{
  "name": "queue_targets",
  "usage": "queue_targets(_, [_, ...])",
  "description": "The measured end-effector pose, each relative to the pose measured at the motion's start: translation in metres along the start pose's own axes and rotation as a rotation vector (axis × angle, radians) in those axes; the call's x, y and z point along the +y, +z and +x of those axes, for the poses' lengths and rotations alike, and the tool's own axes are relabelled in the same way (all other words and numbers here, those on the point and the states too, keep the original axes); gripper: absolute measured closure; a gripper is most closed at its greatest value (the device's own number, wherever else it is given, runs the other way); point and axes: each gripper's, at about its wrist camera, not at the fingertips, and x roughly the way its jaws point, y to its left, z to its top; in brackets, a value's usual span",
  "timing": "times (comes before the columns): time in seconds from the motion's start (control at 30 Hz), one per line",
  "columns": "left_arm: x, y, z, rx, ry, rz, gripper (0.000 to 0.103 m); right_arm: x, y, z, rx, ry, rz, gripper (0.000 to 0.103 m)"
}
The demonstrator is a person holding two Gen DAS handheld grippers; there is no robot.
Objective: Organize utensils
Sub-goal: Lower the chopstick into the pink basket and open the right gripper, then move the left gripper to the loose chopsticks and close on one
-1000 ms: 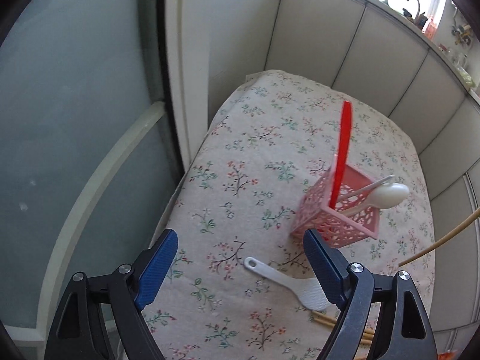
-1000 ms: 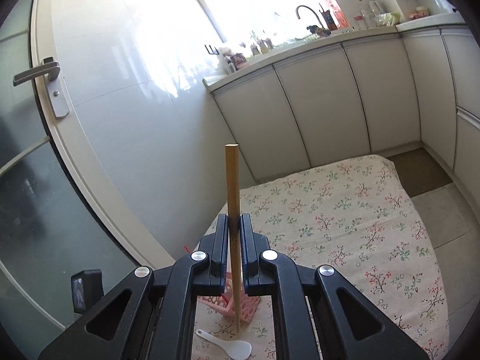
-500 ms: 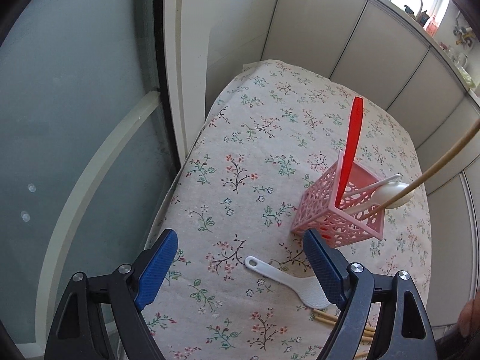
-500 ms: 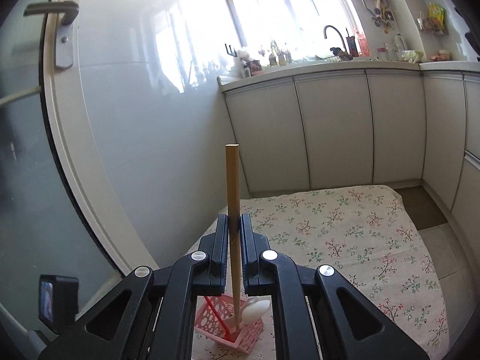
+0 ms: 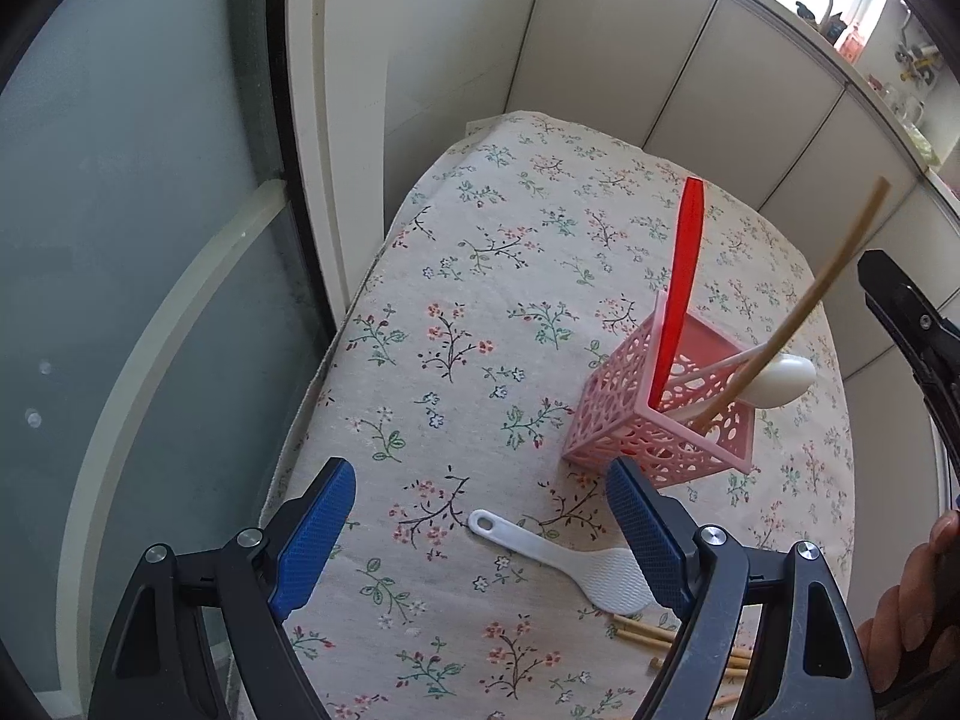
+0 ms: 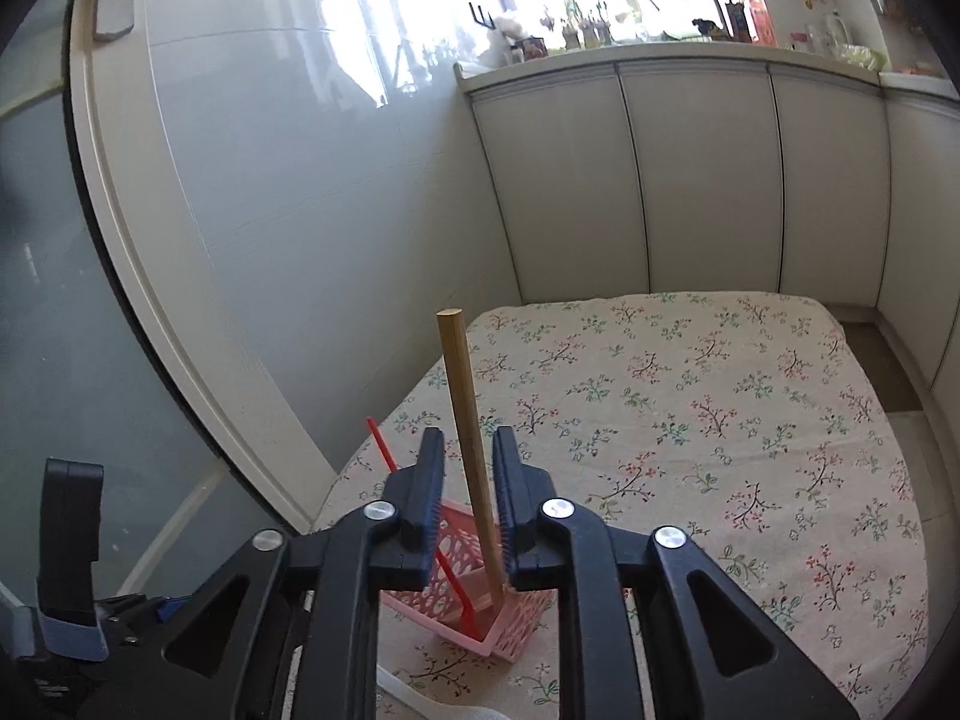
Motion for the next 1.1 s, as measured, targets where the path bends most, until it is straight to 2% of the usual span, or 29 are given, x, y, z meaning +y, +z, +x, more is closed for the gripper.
queue_targets(0.13, [-0.002, -0.001, 0.0, 0.018, -0.029, 0.001, 0.016, -0.015, 0.005, -0.024, 0.021, -0.001, 0.048, 0.065])
queue_targets(0.23, [-0.006, -0.005, 0.001, 0.033, -0.039, 0.016, 0.016, -0.03, 0.004, -0.039, 0.073, -0.026, 0.076, 0.061])
queue_targets(0.33, [-0.009, -0.011, 0.003, 0.056, -0.05, 0.033, 0.016, -0.047, -0.005, -0.048, 0.177, -0.079, 0.096, 0.055])
queue_targets(0.43, [-0.015, -0.019, 0.005, 0.088, -0.074, 0.056, 0.016, -0.064, -0.021, -0.057, 0.277, -0.133, 0.105, 0.055])
queue_targets(0.57, [-0.029, -0.037, 0.01, 0.157, -0.115, 0.114, 0.016, -0.086, -0.048, -0.074, 0.375, -0.16, 0.143, 0.054])
queue_targets(0.63, [-0.037, -0.048, 0.016, 0.205, -0.15, 0.143, 0.016, -0.098, -0.06, -0.076, 0.453, -0.193, 0.175, 0.054])
queue_targets(0.77, [-0.05, -0.067, 0.033, 0.307, -0.189, 0.167, 0.018, -0.122, -0.09, -0.08, 0.582, -0.176, 0.26, 0.053])
queue_targets(0.83, [-0.058, -0.075, 0.038, 0.334, -0.196, 0.189, 0.018, -0.129, -0.104, -0.082, 0.629, -0.188, 0.265, 0.053])
queue_targets(0.97, [-0.078, -0.087, 0.038, 0.354, -0.213, 0.265, 0.032, -0.141, -0.124, -0.09, 0.693, -0.227, 0.24, 0.053])
queue_targets(1.1, [-0.111, -0.104, 0.04, 0.35, -0.254, 0.42, 0.034, -0.16, -0.125, -0.101, 0.695, -0.245, 0.276, 0.053])
